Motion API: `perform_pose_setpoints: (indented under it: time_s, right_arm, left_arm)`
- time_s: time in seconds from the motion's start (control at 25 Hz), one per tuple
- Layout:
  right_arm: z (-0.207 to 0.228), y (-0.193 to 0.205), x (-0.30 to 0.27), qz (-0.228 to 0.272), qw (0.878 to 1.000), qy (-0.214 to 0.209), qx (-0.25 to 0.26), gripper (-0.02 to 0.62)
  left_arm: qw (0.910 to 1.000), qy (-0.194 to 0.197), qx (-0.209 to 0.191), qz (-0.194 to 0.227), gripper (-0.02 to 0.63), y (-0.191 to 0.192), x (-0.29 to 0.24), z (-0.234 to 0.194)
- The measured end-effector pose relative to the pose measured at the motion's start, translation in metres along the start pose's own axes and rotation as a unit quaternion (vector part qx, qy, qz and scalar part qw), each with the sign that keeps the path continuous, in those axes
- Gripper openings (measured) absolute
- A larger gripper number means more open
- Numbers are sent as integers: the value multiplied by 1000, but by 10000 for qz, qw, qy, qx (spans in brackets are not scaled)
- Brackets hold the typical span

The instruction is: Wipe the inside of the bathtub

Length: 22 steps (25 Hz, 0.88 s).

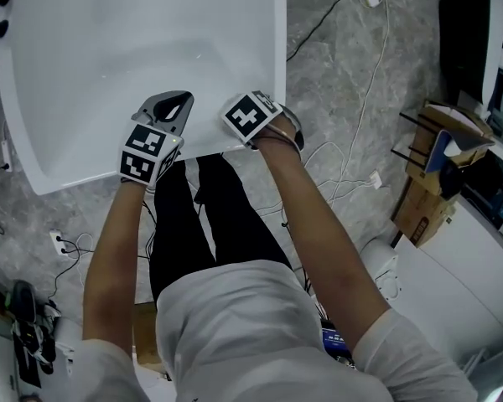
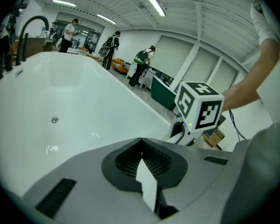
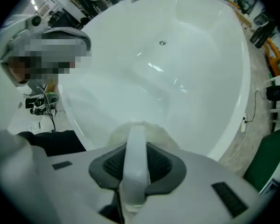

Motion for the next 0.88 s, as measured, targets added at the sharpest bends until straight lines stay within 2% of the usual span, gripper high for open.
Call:
perform_pose_setpoints:
  time_s: [0.12,0.32,0.48,0.64,0.88]
  right_arm:
    - [1,-6,-9,-408,9990,-95,-166,94]
    - [5,-17,-24,-585,9977,-84,-340,94]
    - [2,-29,-41,-506,9976,-185,-425,94]
    - [-6,-43,-52,-322,9990,-253,-183,94]
    - [0,-58,-72,-219,9991,-358,-110,95]
  left_arm:
    - [9995,29,-294,-64,11,2,5,-5]
    - [9998,72,-180,-11,11,9,2,-24]
    - [9997,204,-18,92,11,15,-2,-36]
    - [9991,414,-32,67,11,23,-8,-43]
    - [9994,340,-10,-37,11,42,-34,-63]
Point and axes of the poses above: the fingertips, and each gripper's own axes: x backward along the fingers, z to its right, y out of its underside, the point moved 2 cm from there along x, backward along the fingers, and after that the axes turned 15 degrees about -x, right-handed, at the moved point
